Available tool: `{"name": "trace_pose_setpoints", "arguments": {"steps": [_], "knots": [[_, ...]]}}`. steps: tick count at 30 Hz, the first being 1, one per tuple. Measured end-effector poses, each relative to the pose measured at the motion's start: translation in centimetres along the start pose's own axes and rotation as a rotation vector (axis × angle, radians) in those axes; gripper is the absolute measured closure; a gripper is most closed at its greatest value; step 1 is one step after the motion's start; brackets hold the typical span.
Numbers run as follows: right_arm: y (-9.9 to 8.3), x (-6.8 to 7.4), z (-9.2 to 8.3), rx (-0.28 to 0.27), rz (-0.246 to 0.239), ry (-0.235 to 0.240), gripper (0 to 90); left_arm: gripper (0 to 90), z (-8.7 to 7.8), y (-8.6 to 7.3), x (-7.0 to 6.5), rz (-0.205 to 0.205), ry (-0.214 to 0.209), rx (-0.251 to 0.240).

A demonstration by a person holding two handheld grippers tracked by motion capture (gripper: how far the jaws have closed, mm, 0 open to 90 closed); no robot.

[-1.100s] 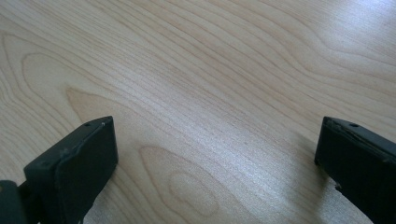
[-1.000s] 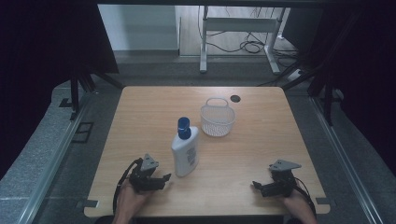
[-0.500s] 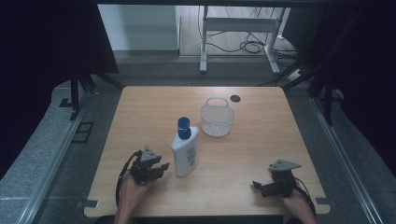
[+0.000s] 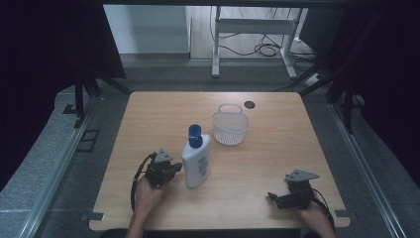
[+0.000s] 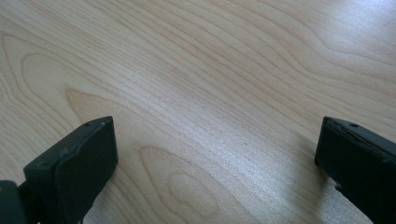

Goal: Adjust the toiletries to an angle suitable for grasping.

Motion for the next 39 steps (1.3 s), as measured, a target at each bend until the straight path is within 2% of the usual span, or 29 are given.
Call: {"name": "trace_pose_setpoints", "arguments": {"steps": [7,14,18,31,39], "knots": [[0.0,0.0,0.0,0.0,0.0,0.0,0.0,89.2,0.5,0.1,-0.5,0.011,-0.034,0.017],[0.0,0.0,0.0,0.0,-0.001,-0.002,0.0,89.2,0.7,0.2,-1.2,0.026,-0.048,0.025],[0.0,0.0,0.0,0.0,0.0,-0.001,0.0,89.3,0.6,0.0,-1.6,0.009,-0.054,0.021],[0.0,0.0,0.0,0.001,0.001,-0.001,0.0,89.3,-0.1,-0.3,-3.1,0.009,-0.072,0.026],[0.0,0.0,0.0,0.0,0.0,-0.001,0.0,89.3,-0.4,-0.3,-4.3,0.034,-0.092,0.04]]}}
Point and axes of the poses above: each handheld gripper's, and its own axes: z roughly forward along the jaws, y roughly out of its top, x roughly to its left, the point moved 3 cm from there along z, roughly forward along the jaws, and after that the axes turned 12 degrees about z, right-handed, at the moved point
